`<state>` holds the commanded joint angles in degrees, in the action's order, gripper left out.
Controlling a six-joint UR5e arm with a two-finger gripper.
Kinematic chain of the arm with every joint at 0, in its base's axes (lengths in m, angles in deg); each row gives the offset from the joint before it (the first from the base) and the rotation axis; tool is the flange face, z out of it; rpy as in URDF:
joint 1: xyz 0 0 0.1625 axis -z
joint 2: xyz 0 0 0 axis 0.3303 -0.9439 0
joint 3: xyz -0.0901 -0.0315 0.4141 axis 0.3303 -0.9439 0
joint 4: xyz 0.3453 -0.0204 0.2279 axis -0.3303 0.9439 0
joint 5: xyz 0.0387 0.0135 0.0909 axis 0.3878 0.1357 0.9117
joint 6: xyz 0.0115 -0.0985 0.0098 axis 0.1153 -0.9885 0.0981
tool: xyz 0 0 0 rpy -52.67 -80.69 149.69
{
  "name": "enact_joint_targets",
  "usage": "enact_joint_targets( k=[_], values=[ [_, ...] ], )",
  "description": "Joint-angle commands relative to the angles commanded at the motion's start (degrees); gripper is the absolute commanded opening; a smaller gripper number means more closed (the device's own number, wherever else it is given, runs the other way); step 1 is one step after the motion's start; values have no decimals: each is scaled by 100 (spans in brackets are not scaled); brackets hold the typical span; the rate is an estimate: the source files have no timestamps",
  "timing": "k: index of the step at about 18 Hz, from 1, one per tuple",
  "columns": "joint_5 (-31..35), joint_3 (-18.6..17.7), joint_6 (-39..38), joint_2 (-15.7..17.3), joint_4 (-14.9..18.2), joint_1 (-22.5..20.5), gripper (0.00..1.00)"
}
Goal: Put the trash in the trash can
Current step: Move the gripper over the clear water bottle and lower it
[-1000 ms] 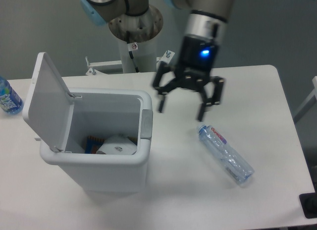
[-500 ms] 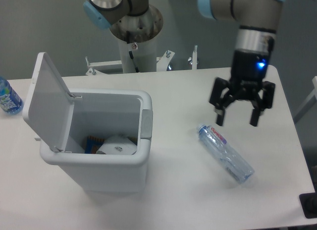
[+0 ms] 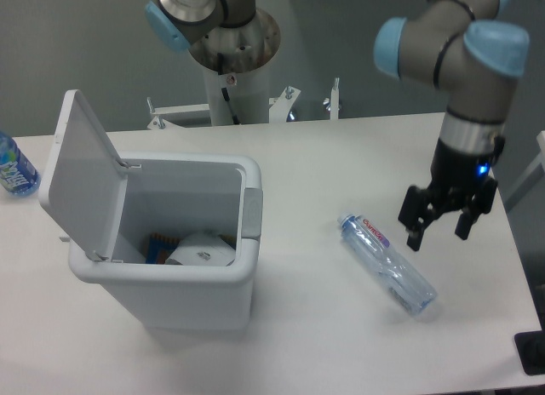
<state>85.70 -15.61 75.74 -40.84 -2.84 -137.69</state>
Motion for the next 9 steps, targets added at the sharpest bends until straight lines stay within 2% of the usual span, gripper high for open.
enact_joint_targets(
  k=[4, 9],
  values=[
    [518, 343, -273, -431, 114, 237, 100],
    [1099, 861, -484, -862, 668, 440, 100]
  ],
)
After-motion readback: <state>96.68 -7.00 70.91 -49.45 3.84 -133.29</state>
